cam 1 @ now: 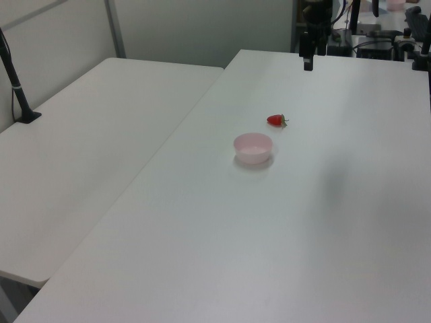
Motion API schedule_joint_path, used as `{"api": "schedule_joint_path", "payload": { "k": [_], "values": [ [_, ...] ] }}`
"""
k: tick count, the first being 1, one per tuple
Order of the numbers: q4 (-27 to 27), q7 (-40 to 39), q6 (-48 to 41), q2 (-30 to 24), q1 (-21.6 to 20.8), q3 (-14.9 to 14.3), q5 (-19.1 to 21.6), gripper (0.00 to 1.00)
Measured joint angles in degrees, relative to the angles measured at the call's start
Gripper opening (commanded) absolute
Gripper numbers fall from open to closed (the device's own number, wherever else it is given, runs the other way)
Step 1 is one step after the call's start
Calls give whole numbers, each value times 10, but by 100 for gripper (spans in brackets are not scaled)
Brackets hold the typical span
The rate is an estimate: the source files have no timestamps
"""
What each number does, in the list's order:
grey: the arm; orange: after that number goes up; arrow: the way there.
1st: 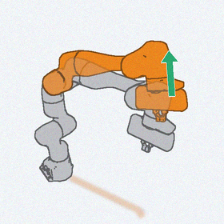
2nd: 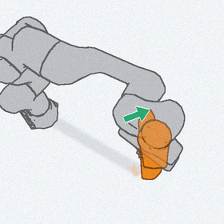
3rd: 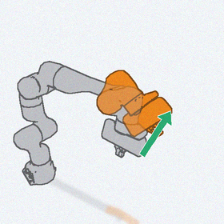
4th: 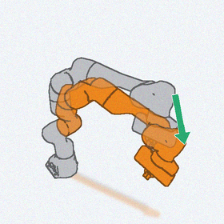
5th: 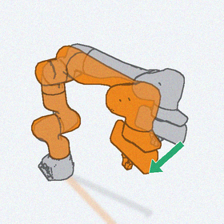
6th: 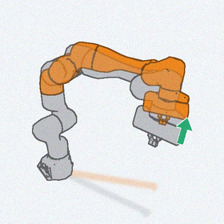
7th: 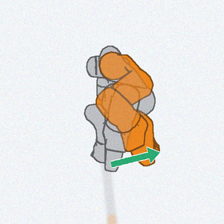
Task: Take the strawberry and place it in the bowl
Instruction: 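Move the open gripper down toward the red strawberry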
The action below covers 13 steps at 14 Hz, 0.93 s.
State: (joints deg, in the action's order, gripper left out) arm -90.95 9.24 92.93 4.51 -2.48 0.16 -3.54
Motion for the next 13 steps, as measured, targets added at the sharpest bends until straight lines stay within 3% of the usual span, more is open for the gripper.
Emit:
{"api": "schedule_joint_path", "payload": {
  "k": [13],
  "values": [
    [2,0,0,-2,11,-4,0,100]
  ]
}}
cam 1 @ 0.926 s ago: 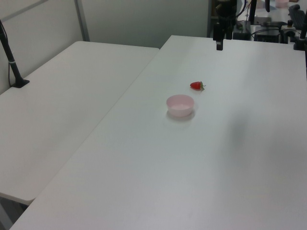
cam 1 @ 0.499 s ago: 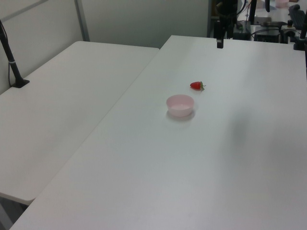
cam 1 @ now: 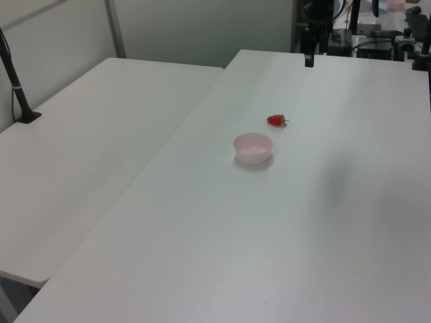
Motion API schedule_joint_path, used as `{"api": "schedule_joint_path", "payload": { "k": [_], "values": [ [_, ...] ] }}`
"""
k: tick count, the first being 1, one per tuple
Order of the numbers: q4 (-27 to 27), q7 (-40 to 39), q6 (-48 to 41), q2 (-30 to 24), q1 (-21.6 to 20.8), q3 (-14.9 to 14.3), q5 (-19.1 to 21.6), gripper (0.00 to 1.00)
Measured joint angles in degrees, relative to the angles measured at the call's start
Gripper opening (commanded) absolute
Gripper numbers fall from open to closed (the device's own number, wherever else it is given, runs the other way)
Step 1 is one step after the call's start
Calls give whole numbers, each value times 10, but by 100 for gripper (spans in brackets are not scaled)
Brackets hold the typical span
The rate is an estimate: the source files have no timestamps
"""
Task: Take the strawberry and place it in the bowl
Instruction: 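Move the open gripper down toward the red strawberry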
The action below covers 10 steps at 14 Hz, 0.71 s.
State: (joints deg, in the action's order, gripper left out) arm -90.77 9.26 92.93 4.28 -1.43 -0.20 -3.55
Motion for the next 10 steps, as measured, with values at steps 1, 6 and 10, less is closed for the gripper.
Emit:
{"api": "schedule_joint_path", "payload": {
  "k": [1,6,10],
  "values": [
    [0,0,1,0,2,0,0,100],
    [5,0,14,0,26,-1,0,100],
    [3,0,55,25,40,-1,0,100]
  ]
}}
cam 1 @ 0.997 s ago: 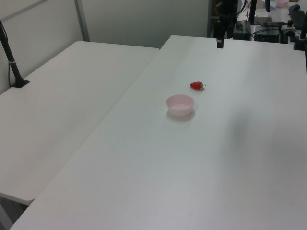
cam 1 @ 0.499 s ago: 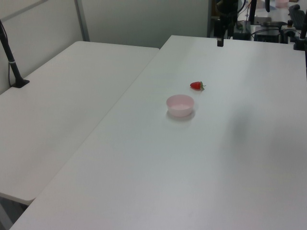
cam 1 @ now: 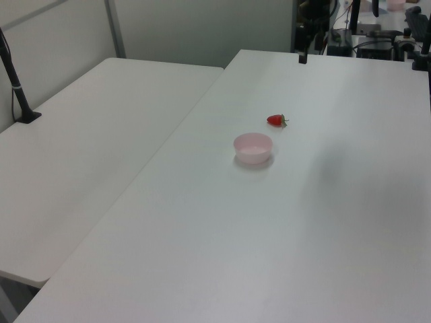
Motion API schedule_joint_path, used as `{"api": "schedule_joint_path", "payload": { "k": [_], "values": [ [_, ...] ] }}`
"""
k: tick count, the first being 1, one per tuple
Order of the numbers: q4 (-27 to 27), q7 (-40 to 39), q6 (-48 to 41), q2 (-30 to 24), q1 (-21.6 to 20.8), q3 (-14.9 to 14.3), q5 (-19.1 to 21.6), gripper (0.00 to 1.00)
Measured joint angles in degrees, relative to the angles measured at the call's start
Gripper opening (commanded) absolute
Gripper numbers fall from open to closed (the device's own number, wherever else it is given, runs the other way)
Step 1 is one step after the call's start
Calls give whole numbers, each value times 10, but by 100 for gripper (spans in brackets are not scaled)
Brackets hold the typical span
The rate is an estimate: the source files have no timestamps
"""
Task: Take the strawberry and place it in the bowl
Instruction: 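Move the open gripper down toward the red strawberry, then lower the gripper around the strawberry and close on it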
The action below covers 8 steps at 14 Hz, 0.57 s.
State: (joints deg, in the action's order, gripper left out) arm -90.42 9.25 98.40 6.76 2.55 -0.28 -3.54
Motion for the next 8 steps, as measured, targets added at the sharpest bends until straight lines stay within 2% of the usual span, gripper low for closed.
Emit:
{"api": "schedule_joint_path", "payload": {
  "k": [4,8],
  "values": [
    [-2,11,75,67,18,0,0,100],
    [-2,51,176,157,27,0,0,90]
  ]
}}
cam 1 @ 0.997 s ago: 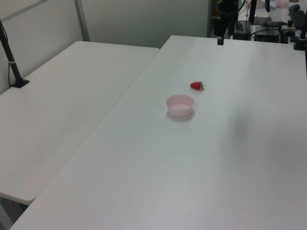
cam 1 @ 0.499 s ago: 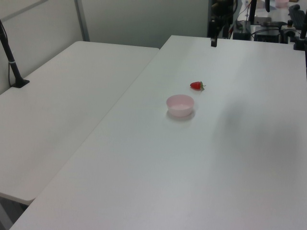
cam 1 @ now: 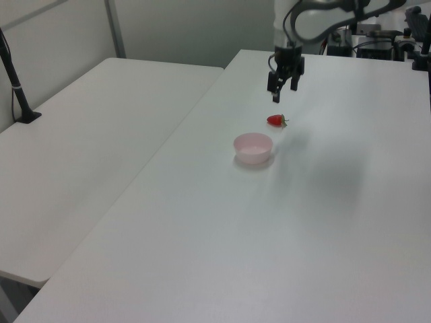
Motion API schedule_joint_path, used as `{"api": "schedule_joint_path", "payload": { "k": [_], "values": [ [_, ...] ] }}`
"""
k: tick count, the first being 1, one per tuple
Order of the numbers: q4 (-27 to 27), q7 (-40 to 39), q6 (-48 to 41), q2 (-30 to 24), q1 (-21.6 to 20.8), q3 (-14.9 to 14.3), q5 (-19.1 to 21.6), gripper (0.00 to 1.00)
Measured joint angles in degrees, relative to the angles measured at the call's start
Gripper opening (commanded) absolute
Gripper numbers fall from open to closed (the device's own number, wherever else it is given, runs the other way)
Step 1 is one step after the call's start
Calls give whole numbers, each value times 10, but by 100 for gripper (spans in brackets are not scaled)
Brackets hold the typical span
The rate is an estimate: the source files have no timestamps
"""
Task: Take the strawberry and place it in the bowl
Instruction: 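Lower the gripper around the strawberry and close on it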
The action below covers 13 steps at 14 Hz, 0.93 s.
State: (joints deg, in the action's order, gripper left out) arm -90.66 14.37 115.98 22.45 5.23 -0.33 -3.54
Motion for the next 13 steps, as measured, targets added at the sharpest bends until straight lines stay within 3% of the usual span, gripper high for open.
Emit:
{"api": "schedule_joint_path", "payload": {
  "k": [3,6,8,10,11,13],
  "values": [
    [5,7,48,50,14,-1,0,84],
    [8,7,69,68,31,-1,-1,80],
    [9,7,87,78,33,-1,-5,71],
    [9,7,111,94,32,-1,-6,71],
    [9,7,117,101,31,-1,-9,67],
    [10,7,119,105,29,0,-13,39]
  ]
}}
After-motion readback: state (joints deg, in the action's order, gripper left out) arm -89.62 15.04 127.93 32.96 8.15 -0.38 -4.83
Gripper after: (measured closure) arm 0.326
